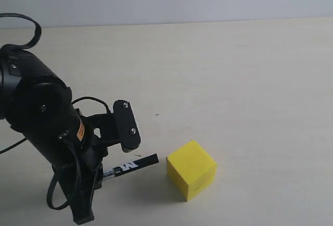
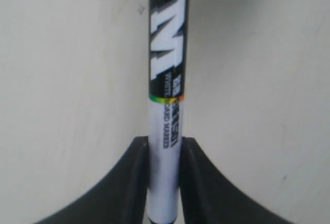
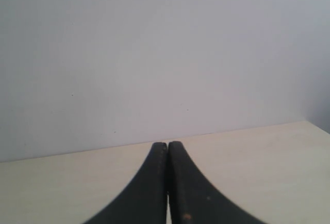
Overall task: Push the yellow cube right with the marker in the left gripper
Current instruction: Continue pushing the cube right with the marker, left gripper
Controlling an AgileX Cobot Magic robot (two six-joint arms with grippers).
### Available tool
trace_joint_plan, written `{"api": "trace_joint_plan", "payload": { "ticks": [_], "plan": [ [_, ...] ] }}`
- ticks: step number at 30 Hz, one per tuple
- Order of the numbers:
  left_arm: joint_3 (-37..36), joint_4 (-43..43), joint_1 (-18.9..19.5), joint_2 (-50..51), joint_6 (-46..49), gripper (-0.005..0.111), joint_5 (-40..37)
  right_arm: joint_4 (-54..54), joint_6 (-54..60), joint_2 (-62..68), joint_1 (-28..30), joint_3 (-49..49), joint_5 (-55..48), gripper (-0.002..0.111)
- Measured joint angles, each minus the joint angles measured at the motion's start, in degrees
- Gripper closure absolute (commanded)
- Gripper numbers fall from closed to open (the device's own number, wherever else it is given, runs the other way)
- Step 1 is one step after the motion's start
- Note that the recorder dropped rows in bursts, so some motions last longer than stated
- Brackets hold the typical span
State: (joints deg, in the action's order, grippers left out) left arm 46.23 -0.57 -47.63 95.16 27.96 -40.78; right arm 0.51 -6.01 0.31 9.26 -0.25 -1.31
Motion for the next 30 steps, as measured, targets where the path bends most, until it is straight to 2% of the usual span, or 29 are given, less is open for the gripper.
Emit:
{"api": "trace_joint_plan", "payload": {
  "ticks": [3, 6, 10, 13, 18, 21, 23, 30],
  "plan": [
    [0.1, -0.4, 0.0, 3.5, -0.8, 0.107, 2.8, 0.0, 0.0, 0.0, 0.0, 0.0, 0.0, 0.108],
    [1.4, -0.6, 0.0, 4.2, -1.8, 0.107, 2.3, 0.0, 0.0, 0.0, 0.0, 0.0, 0.0, 0.108],
    [3.6, -0.6, 0.0, 4.2, -2.4, 0.107, -6.3, 0.0, 0.0, 0.0, 0.0, 0.0, 0.0, 0.108],
    [3.6, -0.7, 0.0, 4.2, -2.7, 0.107, -8.6, 0.0, 0.0, 0.0, 0.0, 0.0, 0.0, 0.108],
    [3.6, -2.3, -2.6, 4.2, -2.7, 0.107, -5.9, 0.0, 0.0, 0.0, 0.0, 0.0, 0.0, 0.108],
    [3.8, -3.7, -5.2, 4.3, -2.5, 0.107, 2.4, 0.0, 0.0, 0.0, 0.0, 0.0, 0.0, 0.108],
    [4.2, -3.9, -5.4, 4.4, -2.5, 0.107, 3.8, 0.0, 0.0, 0.0, 0.0, 0.0, 0.0, 0.108],
    [6.0, 0.2, -5.2, 4.5, -2.5, 0.107, -1.1, 0.0, 0.0, 0.0, 0.0, 0.0, 0.0, 0.108]
  ]
}}
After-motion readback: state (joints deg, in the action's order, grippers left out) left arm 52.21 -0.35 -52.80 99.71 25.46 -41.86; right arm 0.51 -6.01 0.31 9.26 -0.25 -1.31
